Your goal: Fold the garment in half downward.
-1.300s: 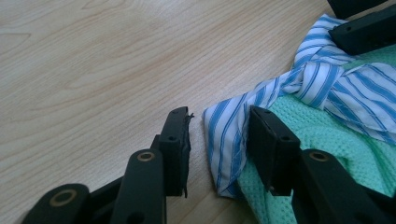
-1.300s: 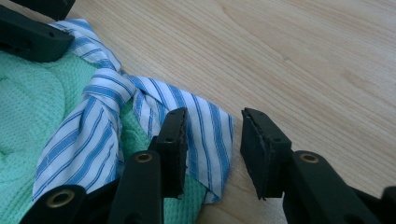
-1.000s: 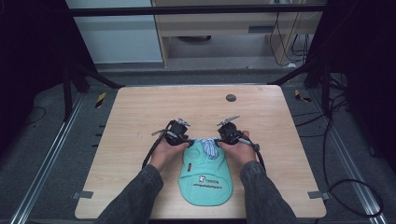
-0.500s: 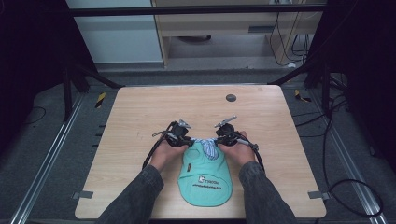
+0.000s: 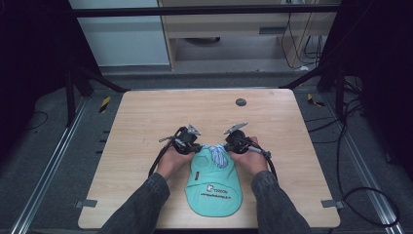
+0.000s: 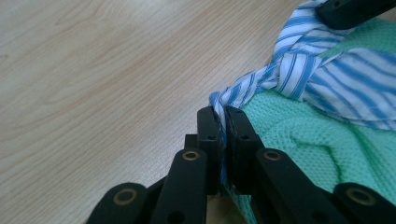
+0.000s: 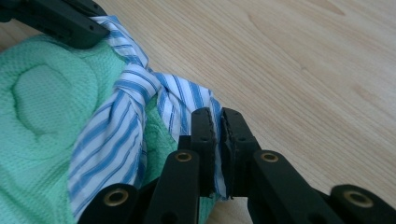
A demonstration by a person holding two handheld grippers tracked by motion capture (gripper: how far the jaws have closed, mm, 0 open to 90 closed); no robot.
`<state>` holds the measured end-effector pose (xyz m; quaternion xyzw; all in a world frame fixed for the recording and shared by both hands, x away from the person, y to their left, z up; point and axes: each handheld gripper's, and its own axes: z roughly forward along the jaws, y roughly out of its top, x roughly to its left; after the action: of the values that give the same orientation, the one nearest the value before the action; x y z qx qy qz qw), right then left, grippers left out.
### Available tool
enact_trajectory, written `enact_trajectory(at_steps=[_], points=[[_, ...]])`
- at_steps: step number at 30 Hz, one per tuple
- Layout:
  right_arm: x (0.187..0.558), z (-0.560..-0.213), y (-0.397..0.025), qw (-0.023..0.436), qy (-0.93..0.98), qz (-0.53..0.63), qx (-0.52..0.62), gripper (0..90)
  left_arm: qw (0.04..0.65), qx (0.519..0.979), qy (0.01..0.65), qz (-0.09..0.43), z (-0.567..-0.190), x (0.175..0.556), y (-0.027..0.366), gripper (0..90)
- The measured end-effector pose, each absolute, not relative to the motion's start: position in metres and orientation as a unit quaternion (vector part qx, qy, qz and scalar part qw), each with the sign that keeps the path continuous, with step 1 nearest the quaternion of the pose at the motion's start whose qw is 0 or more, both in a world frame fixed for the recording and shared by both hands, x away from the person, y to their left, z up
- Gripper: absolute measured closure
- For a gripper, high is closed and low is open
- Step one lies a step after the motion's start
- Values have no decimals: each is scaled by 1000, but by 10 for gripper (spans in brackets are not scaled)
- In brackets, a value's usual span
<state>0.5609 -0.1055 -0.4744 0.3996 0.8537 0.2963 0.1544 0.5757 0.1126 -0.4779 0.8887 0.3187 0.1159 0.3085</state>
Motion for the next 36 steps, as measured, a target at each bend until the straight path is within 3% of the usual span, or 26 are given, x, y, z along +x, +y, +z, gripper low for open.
enact_trajectory(at_steps=[36], points=[[538, -435, -118, 181, 854, 332, 356, 845, 331, 890, 280, 141, -434, 566, 111, 863]])
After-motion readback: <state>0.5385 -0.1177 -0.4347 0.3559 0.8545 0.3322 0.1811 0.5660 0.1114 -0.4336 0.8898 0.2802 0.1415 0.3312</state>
